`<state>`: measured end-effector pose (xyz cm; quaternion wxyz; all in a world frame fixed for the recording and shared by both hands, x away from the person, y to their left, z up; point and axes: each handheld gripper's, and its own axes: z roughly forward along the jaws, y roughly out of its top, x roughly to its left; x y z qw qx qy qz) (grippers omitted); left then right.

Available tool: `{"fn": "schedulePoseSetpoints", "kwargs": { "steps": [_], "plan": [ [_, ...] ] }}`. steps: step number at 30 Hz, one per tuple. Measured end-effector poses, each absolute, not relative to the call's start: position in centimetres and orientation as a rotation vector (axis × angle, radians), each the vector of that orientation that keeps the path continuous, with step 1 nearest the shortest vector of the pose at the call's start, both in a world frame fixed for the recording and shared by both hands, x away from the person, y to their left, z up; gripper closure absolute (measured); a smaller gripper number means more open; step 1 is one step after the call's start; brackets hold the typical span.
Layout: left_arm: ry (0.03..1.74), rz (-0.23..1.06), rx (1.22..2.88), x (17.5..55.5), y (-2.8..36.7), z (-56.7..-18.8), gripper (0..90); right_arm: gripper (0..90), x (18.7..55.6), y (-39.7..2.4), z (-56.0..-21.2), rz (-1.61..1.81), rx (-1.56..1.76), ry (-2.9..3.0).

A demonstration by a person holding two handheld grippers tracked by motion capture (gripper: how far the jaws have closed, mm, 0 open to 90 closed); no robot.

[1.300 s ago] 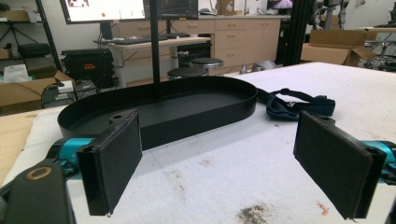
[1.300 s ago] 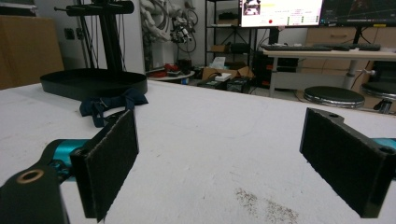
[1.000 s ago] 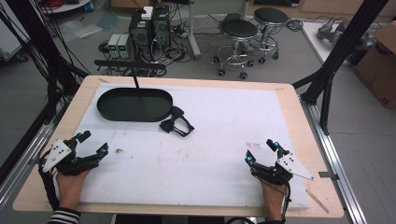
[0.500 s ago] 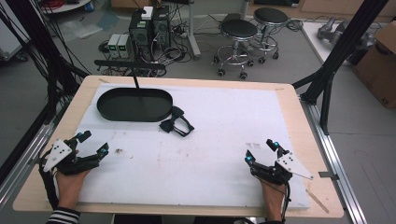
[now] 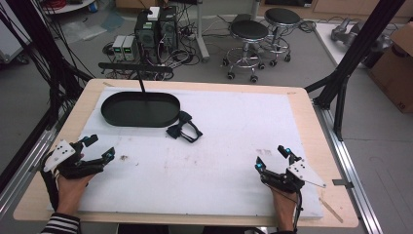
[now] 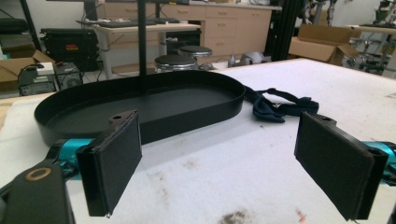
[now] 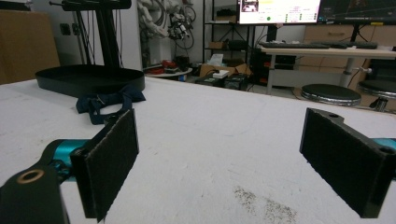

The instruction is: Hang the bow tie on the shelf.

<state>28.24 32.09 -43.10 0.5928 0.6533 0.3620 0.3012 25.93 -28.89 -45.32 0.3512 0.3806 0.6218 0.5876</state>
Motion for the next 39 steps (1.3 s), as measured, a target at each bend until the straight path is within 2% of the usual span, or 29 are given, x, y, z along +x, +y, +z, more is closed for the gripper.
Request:
{"fn": "schedulePoseSetpoints", "kwargs": {
  "steps": [17, 27, 39],
  "plan": [
    [0.77, 0.667, 1.682, 30.8, 27.4, -36.0, 15.1, 10.8, 25.9, -28.9, -45.3, 1.522, 0.988, 1.609],
    [0.77, 0.611, 1.769, 32.7, 23.1, -33.6, 15.1, 10.8, 25.9, -28.9, -45.3, 1.523, 0.993, 1.608],
    [0.761, 0.477, 1.924, 35.7, 18.8, -32.2, 15.3, 10.8, 25.9, -28.9, -45.3, 1.524, 0.997, 1.609]
  ]
}}
